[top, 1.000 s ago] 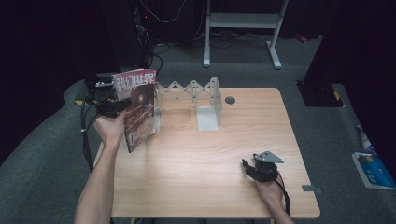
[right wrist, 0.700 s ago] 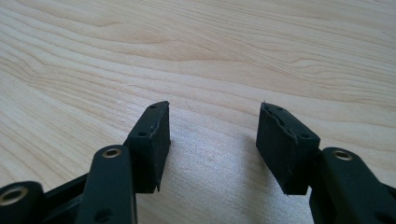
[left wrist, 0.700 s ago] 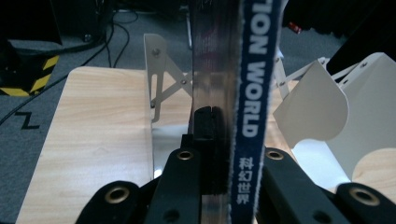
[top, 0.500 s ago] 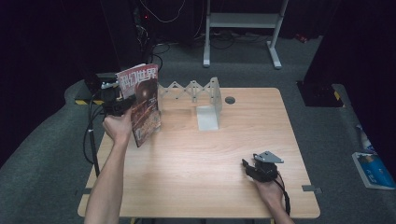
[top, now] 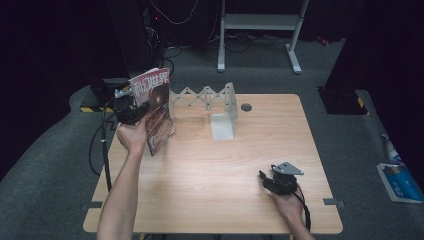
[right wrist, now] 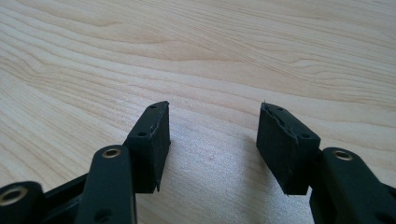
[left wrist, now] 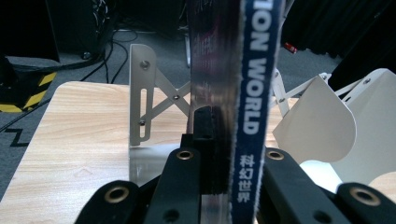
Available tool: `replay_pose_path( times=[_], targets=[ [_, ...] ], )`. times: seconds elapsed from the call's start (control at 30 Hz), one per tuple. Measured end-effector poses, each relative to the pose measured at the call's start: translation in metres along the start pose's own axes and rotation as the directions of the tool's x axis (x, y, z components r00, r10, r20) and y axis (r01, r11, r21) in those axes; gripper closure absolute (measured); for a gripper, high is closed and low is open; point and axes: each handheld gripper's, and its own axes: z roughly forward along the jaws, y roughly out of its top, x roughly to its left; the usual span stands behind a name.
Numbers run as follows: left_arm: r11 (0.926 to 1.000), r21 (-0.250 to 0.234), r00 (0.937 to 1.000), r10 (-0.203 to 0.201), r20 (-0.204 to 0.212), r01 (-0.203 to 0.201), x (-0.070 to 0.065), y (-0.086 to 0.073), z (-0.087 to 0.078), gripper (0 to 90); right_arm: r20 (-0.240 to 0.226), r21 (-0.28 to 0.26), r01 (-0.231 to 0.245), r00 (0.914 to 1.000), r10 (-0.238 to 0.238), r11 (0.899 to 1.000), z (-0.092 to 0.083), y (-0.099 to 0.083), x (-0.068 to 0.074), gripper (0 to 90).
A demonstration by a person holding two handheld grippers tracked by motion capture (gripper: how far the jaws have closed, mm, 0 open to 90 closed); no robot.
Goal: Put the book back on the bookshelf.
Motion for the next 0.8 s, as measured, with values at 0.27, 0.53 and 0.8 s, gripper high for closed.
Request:
replay_pose_path(
  times=[0.27,0.53,0.8],
  targets=[
    [0.9992,0.041,1.0000,0.004,-0.007,-0.004,0.0010,-0.0011,0.0024,82.9,-0.002,0.000,-0.002,1.0000,0.002,1.000,0.0000,0.0001,0.0002,44.5],
    [0.9976,0.067,0.9997,0.021,-0.013,-0.021,-0.0013,-0.0021,0.0039,82.7,-0.004,0.000,-0.001,1.0000,0.001,1.000,0.0003,0.0002,0.0000,44.5],
    [0.9929,0.118,0.9999,-0.011,-0.011,0.012,0.0031,-0.0021,0.0065,82.3,-0.005,0.001,-0.005,1.0000,0.005,1.000,0.0003,0.0002,0.0002,44.5]
  ],
)
